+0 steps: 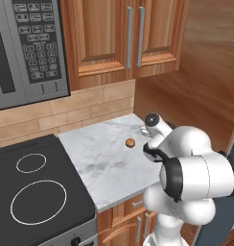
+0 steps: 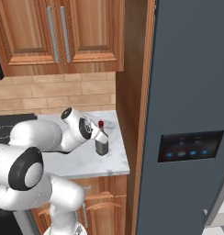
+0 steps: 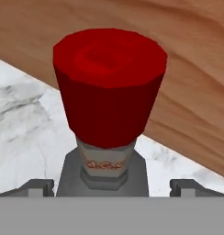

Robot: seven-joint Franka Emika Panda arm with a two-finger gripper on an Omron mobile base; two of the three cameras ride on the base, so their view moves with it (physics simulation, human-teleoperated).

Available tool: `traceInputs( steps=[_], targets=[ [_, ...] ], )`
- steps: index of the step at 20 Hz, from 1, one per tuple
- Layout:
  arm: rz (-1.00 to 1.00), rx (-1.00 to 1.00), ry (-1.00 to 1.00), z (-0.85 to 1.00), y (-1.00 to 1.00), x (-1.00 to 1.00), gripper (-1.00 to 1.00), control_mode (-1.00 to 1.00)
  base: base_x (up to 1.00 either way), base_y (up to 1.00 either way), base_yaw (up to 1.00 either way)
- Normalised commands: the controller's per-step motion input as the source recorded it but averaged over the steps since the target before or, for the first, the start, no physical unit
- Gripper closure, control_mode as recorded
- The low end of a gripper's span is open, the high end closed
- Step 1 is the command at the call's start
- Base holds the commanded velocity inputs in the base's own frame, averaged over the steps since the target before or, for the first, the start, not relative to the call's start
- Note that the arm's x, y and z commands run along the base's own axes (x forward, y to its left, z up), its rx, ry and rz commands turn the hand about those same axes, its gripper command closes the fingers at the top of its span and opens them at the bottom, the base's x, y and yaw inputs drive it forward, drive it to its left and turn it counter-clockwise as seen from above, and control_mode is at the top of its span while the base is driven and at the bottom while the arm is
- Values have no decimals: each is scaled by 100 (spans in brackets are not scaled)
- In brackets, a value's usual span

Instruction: Place the liquor on the top shelf of the fridge to keep it out of children's reach, and place the lime and tangerine on lower shelves for easy access.

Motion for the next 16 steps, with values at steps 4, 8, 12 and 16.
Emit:
traceInputs(
  steps=[4,8,12,16],
  targets=[
    [-2,0,0,-19,-7,22,-100,-100,0,0,0],
    [-1,0,0,-18,-7,24,-100,-100,0,0,0],
    [-1,0,0,-19,-3,23,100,-100,0,0,0],
    [0,0,0,-19,-4,13,100,-100,0,0,0]
  ],
)
